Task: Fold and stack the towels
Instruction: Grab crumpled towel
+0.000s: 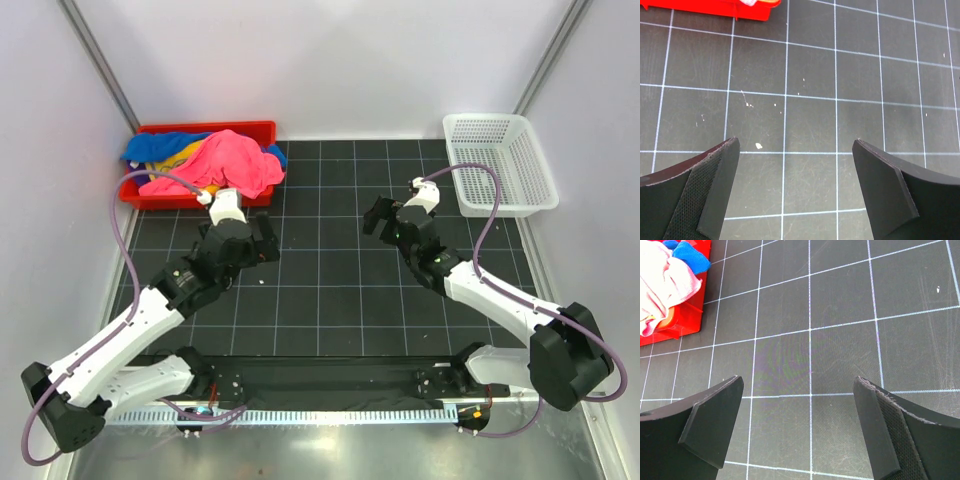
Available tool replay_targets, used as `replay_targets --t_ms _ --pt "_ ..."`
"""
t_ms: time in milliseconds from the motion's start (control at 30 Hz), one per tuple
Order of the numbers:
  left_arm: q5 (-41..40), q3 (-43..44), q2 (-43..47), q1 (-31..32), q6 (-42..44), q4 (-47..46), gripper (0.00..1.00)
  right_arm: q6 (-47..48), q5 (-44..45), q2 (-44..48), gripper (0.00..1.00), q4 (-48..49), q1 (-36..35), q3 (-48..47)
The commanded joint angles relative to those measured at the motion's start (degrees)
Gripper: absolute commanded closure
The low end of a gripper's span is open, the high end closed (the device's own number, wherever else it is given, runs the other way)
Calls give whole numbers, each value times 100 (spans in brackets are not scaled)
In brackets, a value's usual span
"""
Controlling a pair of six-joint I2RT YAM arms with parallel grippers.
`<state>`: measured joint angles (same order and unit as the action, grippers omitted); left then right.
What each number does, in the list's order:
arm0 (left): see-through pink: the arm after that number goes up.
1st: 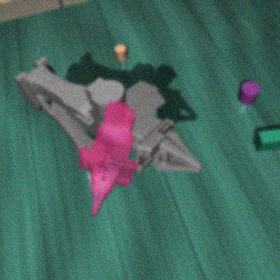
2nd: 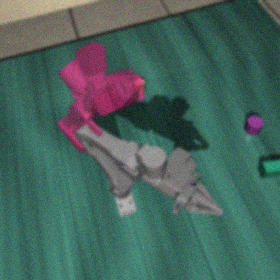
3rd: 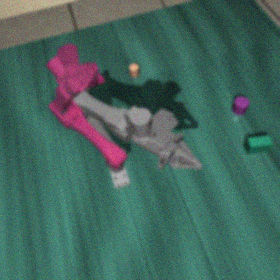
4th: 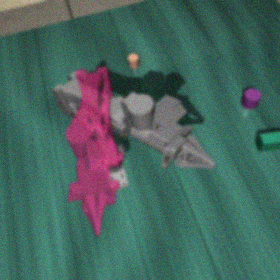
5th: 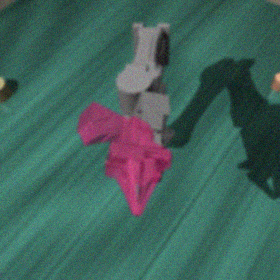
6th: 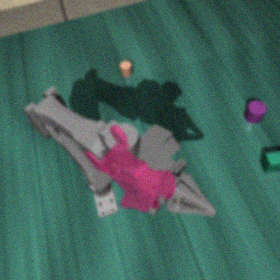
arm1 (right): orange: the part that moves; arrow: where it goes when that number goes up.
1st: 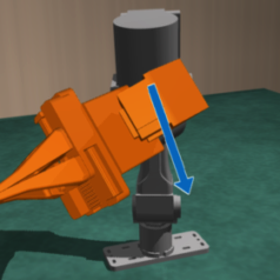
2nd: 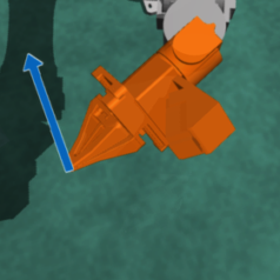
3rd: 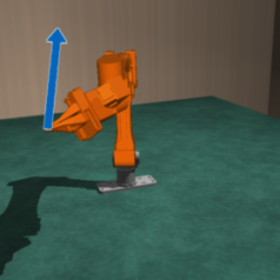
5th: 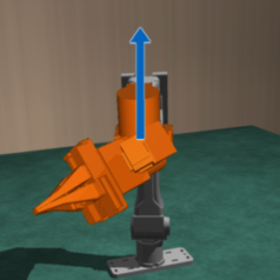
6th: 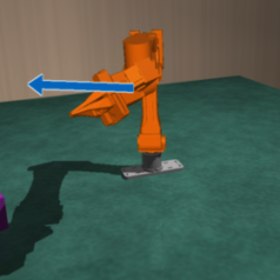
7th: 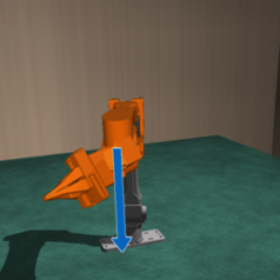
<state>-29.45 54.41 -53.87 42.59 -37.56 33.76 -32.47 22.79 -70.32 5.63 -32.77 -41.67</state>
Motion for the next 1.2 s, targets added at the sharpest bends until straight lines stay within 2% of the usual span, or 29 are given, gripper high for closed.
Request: replay_targets --t_ms 0,100,233,333,567,800,900,1033,1167 --pt "-289 184 -115 -145 -181 -326 0 -5 51 142 0 290 -1 -113" --pt "-289 227 -282 -347 -208 -563 0 -5 51 168 0 281 -1 -96" --pt "0 412 -895 -1189 -313 -913 0 4 33 177 0 325 -1 -69" --pt "168 614 -1300 -1577 -270 -1397 0 4 24 168 0 325 -1 -61" --pt "308 1923 -3433 -2456 47 -1662 11 21 -2 142 0 369 -1 -43" --pt "309 3688 -5341 -2668 372 -1496 27 83 -72 10 0 396 -1 -78" --pt "265 4382 -5853 -2694 503 -1188 30 109 -64 -16 0 430 -1 -78" --pt "63 4938 -6565 -2747 487 -915 35 127 -90 -34 0 430 -1 -87" --pt "10 5097 -6786 -2756 460 -862 38 153 -117 -78 0 439 -1 -113"
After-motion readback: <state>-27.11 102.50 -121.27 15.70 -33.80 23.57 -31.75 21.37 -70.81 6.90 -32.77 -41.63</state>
